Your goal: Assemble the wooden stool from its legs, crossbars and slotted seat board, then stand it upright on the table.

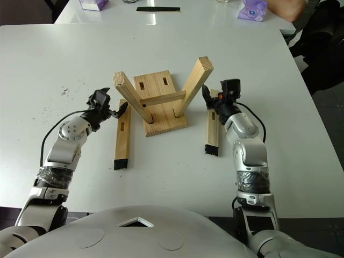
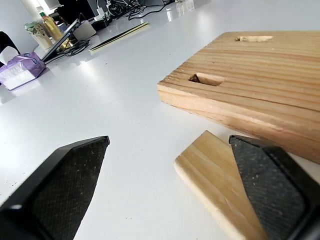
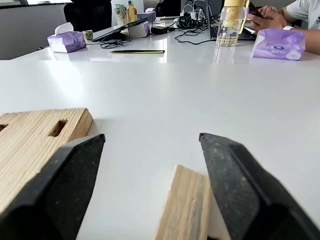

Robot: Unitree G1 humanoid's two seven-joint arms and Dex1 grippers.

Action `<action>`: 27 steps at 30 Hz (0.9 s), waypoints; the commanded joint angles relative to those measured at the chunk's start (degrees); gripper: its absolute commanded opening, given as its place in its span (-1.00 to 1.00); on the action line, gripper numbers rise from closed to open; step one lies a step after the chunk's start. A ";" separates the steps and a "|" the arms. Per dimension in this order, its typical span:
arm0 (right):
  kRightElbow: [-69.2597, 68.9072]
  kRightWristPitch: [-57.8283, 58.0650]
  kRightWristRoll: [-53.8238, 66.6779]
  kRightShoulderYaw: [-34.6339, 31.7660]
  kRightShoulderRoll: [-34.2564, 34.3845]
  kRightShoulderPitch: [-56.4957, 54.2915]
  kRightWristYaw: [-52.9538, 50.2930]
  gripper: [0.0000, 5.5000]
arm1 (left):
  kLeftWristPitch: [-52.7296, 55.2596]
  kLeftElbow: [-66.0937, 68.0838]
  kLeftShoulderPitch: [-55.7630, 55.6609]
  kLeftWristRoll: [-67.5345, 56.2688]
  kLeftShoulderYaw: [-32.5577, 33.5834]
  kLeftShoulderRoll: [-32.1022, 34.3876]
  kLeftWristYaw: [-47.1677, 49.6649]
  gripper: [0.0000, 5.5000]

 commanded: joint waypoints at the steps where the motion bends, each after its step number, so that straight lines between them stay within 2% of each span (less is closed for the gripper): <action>1: 2.69 -2.88 -3.45 1.59 -0.92 3.38 1.17 0.27 | -3.37 1.66 2.85 4.21 -3.31 1.36 -0.91 0.62; 6: 11.11 -9.97 -11.64 4.41 -4.76 4.93 2.05 0.27 | -8.92 7.90 3.28 10.20 -7.00 4.99 -1.47 0.62; 11: 17.74 -16.02 -14.60 3.48 -7.09 6.10 1.79 0.27 | -12.07 13.61 2.52 12.30 -7.79 8.56 -1.61 0.62; 19: 19.94 -19.40 -14.24 0.19 -8.19 10.21 1.50 0.27 | -15.98 20.38 0.72 11.26 -7.17 12.98 -2.86 0.62; 27: 19.34 -20.44 -14.43 -1.73 -9.97 11.40 1.71 0.27 | -20.85 21.65 -1.49 8.49 -6.19 14.62 -6.42 0.62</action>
